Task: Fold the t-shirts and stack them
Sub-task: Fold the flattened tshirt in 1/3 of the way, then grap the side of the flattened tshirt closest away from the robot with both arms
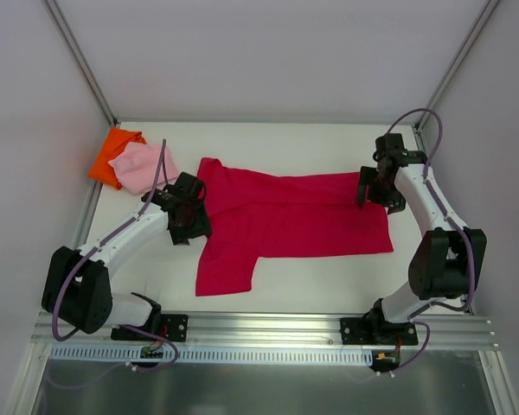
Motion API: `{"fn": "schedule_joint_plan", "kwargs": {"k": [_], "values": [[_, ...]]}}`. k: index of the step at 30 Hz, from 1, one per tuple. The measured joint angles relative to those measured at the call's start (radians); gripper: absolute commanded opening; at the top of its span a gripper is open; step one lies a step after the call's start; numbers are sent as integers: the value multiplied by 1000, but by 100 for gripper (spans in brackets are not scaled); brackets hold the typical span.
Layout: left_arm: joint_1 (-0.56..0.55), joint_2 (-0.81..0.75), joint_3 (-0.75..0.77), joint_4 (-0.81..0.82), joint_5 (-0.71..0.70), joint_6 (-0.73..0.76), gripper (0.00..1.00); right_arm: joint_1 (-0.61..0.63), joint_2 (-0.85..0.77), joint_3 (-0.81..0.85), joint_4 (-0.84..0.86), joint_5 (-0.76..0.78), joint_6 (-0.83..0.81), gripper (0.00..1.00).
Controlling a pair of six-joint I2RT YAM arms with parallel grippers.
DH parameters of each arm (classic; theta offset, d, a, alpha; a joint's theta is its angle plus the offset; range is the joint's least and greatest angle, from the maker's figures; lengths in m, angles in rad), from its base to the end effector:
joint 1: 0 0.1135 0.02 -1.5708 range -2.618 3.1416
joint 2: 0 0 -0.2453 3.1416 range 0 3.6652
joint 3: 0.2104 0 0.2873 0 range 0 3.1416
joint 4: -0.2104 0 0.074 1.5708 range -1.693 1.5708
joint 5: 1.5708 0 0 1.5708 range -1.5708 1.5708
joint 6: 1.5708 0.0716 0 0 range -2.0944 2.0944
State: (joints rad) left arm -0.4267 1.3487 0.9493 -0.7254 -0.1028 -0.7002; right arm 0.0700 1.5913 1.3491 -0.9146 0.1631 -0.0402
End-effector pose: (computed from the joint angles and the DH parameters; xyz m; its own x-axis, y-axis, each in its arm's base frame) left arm 0.2860 -0.1219 0.1678 -0.8674 -0.3098 -0.3895 -0.2452 0.9471 -0.2072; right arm 0.3703 0.0143 0.2172 -0.9124 -0.1037 -0.3960 -0.0405 0.9855 -0.1647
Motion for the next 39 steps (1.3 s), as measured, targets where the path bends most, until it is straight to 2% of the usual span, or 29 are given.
{"fn": "schedule_joint_plan", "kwargs": {"k": [8, 15, 22, 34, 36, 37, 38, 39], "values": [[-6, -6, -98, 89, 18, 13, 57, 5, -89, -105, 26, -31, 14, 79], [-6, 60, -93, 191, 29, 37, 56, 7, -89, -172, 18, -26, 67, 79], [-7, 140, -49, 251, 43, 64, 56, -2, -58, -186, -16, 77, 118, 80], [-13, 250, -29, 296, 77, 72, 56, -108, -59, -302, -12, 118, 153, 80], [-13, 254, -29, 296, 80, 72, 51, -125, -61, -318, -8, 118, 162, 80], [-14, 254, -29, 296, 80, 71, 43, -132, -63, -324, -7, 118, 167, 80], [-16, 254, -29, 298, 81, 70, 31, -138, -64, -332, -5, 118, 171, 80], [-18, 254, -29, 299, 82, 66, 26, -142, -64, -336, -5, 118, 173, 80]]}}
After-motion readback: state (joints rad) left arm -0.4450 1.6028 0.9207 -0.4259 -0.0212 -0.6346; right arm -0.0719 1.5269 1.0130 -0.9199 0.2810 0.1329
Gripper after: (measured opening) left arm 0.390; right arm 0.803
